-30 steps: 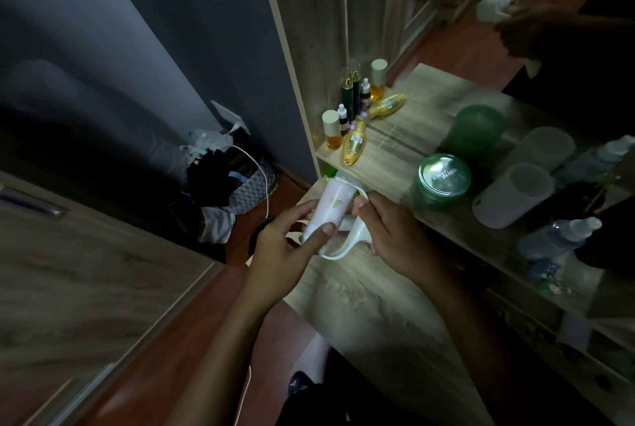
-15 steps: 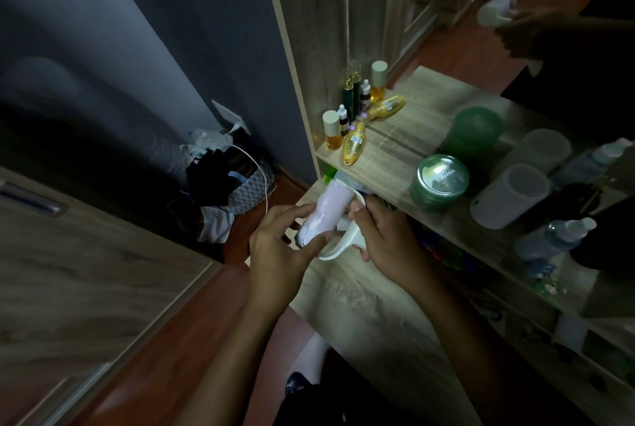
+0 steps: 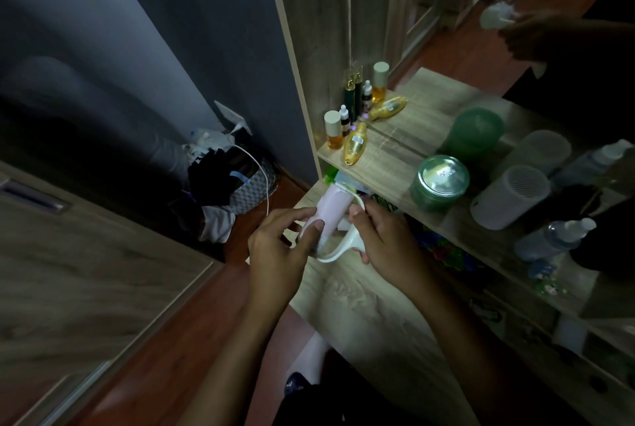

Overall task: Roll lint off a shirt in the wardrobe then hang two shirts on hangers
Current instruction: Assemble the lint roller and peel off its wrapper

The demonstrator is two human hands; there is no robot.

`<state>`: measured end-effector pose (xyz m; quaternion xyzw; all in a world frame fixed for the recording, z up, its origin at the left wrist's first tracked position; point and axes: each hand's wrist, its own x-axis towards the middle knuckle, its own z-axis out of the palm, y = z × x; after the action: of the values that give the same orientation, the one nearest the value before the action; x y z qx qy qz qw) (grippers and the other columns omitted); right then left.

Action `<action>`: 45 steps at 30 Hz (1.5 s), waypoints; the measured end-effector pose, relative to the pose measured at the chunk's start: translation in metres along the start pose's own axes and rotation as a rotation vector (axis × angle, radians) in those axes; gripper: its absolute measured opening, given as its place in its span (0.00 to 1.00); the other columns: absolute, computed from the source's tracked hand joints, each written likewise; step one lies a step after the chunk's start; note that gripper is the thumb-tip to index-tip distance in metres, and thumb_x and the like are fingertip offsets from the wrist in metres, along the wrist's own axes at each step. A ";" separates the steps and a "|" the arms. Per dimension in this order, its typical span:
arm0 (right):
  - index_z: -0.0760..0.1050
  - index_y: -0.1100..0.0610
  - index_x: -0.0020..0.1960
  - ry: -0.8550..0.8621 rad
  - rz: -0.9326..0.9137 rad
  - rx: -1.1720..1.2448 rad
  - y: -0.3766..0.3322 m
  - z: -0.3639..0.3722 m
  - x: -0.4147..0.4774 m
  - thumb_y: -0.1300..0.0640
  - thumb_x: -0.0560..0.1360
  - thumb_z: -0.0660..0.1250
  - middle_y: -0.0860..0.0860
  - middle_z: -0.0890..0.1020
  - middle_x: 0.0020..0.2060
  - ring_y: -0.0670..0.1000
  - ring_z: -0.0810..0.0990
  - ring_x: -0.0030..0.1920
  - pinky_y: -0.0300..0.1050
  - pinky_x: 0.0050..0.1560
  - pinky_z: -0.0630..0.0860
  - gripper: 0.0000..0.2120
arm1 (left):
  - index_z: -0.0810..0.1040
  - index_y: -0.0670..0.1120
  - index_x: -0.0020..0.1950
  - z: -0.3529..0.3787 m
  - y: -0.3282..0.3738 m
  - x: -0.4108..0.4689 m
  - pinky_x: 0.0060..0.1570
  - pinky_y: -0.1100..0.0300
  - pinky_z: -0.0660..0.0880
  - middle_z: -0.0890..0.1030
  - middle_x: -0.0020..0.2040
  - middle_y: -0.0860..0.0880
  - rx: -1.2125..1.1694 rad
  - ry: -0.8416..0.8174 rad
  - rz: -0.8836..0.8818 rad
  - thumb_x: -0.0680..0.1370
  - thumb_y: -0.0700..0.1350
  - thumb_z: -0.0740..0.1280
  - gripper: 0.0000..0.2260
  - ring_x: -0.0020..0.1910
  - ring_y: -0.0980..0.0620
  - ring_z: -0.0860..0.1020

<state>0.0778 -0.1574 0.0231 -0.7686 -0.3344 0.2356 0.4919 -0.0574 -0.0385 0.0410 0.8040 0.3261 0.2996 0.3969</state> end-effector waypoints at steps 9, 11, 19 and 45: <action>0.74 0.56 0.50 -0.037 0.034 -0.010 -0.003 -0.002 -0.004 0.47 0.82 0.57 0.52 0.77 0.32 0.50 0.78 0.32 0.55 0.36 0.79 0.14 | 0.84 0.52 0.46 0.004 -0.005 0.002 0.43 0.46 0.79 0.84 0.43 0.55 -0.011 -0.024 -0.085 0.71 0.48 0.74 0.06 0.43 0.55 0.81; 0.74 0.56 0.49 -0.038 0.032 -0.029 -0.004 -0.002 -0.005 0.47 0.82 0.57 0.49 0.75 0.29 0.46 0.76 0.30 0.54 0.35 0.79 0.14 | 0.84 0.52 0.45 0.005 -0.005 0.002 0.45 0.47 0.79 0.84 0.43 0.55 -0.009 -0.037 -0.107 0.70 0.48 0.74 0.05 0.44 0.55 0.82; 0.74 0.57 0.48 -0.038 0.029 -0.031 0.001 -0.005 -0.006 0.46 0.81 0.58 0.50 0.75 0.28 0.50 0.77 0.29 0.56 0.33 0.78 0.15 | 0.84 0.50 0.41 0.008 -0.004 0.006 0.44 0.48 0.80 0.85 0.41 0.55 0.010 -0.095 -0.137 0.71 0.45 0.69 0.04 0.41 0.59 0.82; 0.74 0.62 0.46 -0.014 0.250 -0.116 0.054 0.006 -0.008 0.49 0.82 0.57 0.58 0.80 0.33 0.53 0.78 0.31 0.47 0.35 0.75 0.17 | 0.77 0.46 0.42 0.024 -0.033 0.009 0.44 0.54 0.74 0.81 0.38 0.51 -0.081 -0.034 -0.272 0.75 0.48 0.64 0.07 0.38 0.53 0.78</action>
<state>0.0842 -0.1756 -0.0285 -0.8298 -0.2527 0.2806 0.4109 -0.0436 -0.0268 0.0033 0.7405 0.4129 0.2421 0.4717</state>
